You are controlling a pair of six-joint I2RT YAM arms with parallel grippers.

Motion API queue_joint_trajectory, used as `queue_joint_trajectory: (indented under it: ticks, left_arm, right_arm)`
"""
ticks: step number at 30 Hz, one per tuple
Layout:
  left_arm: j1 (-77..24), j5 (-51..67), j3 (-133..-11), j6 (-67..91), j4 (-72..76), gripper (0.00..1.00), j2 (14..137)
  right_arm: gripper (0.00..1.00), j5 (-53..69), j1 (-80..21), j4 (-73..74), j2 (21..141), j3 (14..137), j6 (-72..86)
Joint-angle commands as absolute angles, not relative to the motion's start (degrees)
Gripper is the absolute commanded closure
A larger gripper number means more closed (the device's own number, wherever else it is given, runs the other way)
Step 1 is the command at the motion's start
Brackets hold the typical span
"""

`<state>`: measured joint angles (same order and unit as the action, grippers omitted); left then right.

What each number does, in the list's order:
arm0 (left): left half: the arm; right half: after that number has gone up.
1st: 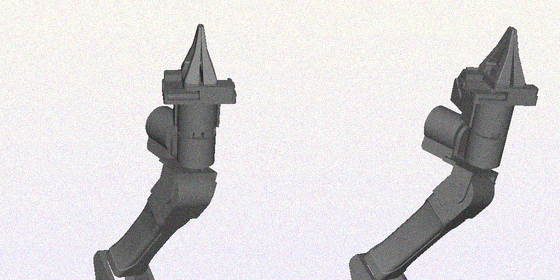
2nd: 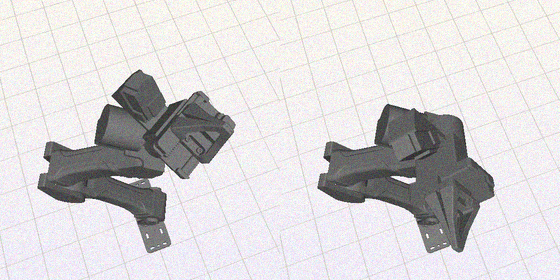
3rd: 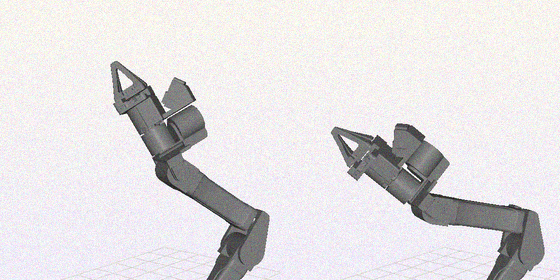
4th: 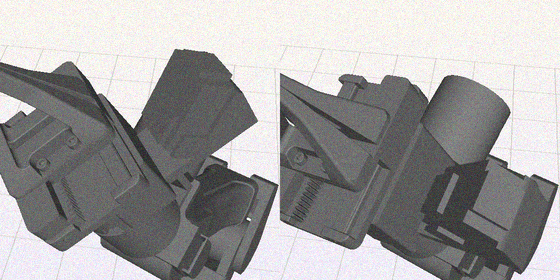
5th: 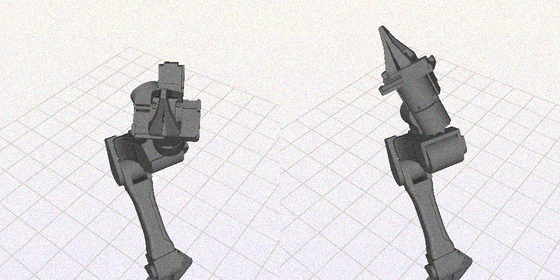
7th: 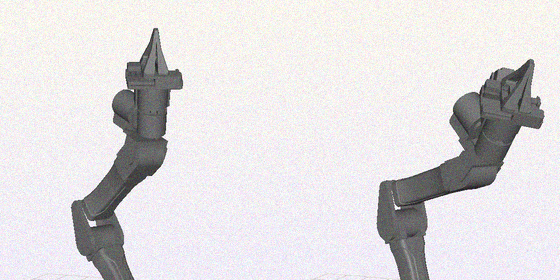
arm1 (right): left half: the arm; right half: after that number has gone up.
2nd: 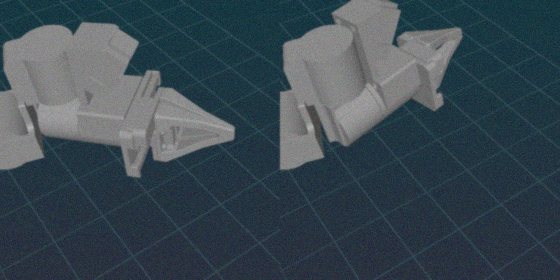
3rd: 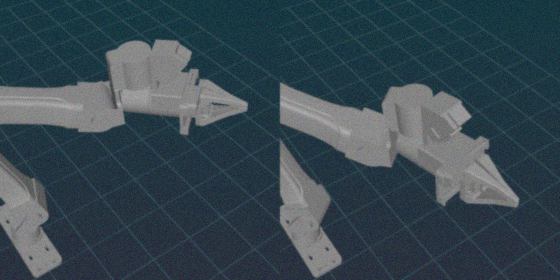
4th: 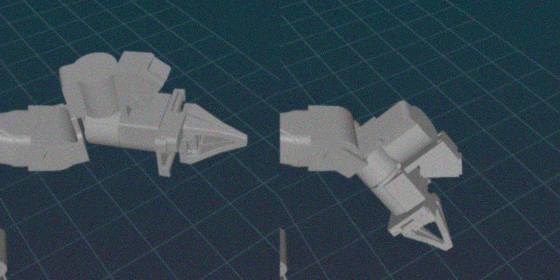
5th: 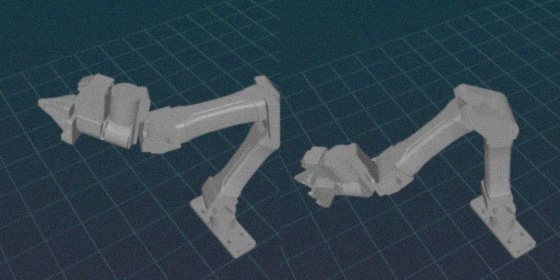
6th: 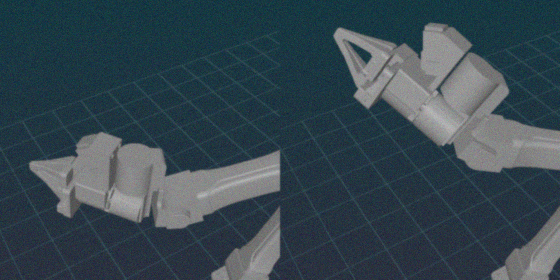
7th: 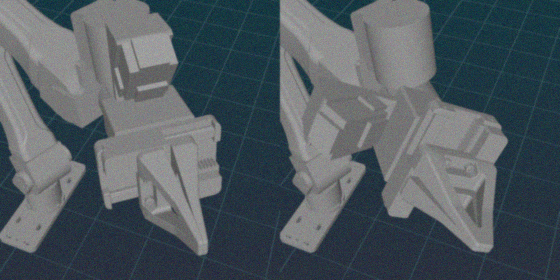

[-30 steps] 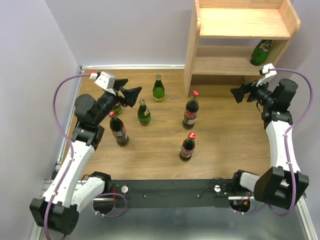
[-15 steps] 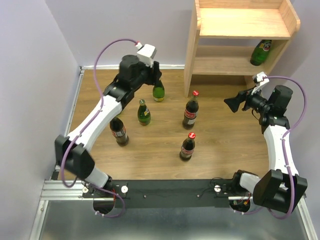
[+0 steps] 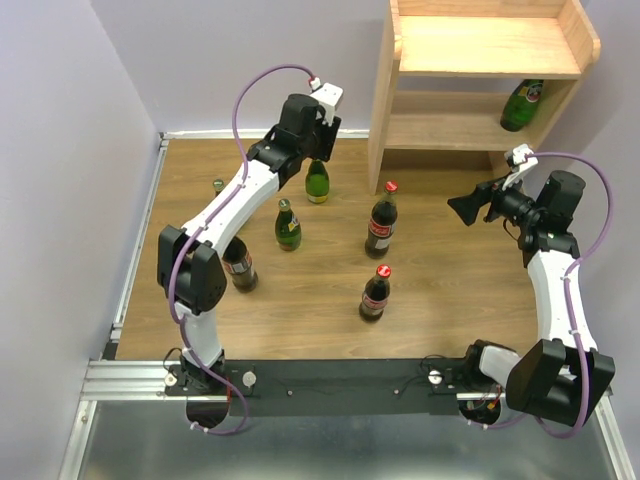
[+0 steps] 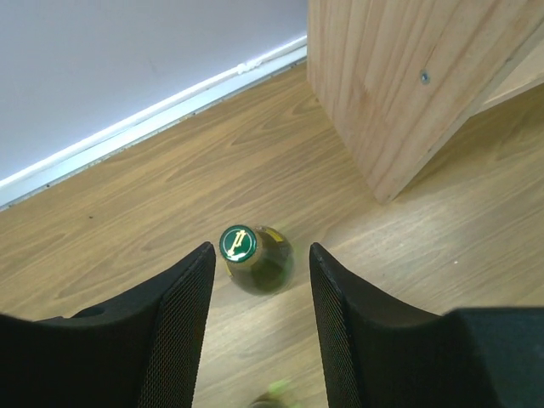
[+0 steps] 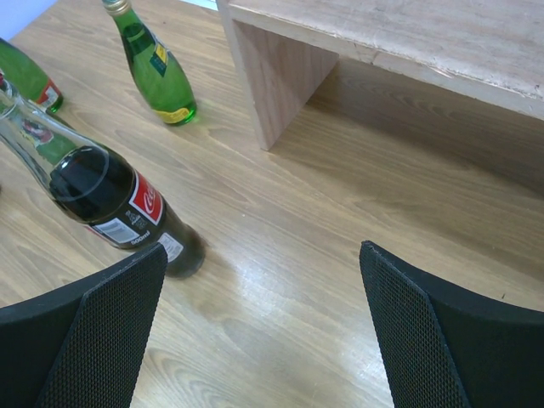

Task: Place and organize the beverage onto the shelf
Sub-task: Pick up the drink from the center of the board.

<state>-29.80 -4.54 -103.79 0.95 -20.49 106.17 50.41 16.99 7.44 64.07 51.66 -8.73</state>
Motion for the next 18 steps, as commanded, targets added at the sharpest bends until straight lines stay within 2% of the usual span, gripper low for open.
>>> queue_joint_trajectory:
  ticks: [1,8,18]
  left_arm:
    - [-30.50,-5.98,-106.52,-1.40,-23.99,0.44,109.24]
    - [-30.59,-9.49,-108.89,-1.50,-25.13,0.48,113.29]
    - [-30.59,-16.35,-109.86,-2.20,-24.70,0.46,115.84]
  right_arm:
    - [0.00,51.94,17.23,9.14,63.63,51.15,-9.49]
    - [0.00,53.00,17.23,9.23,63.90,51.24,-9.32]
    - [0.00,53.61,17.23,9.32,64.34,51.15,-9.23]
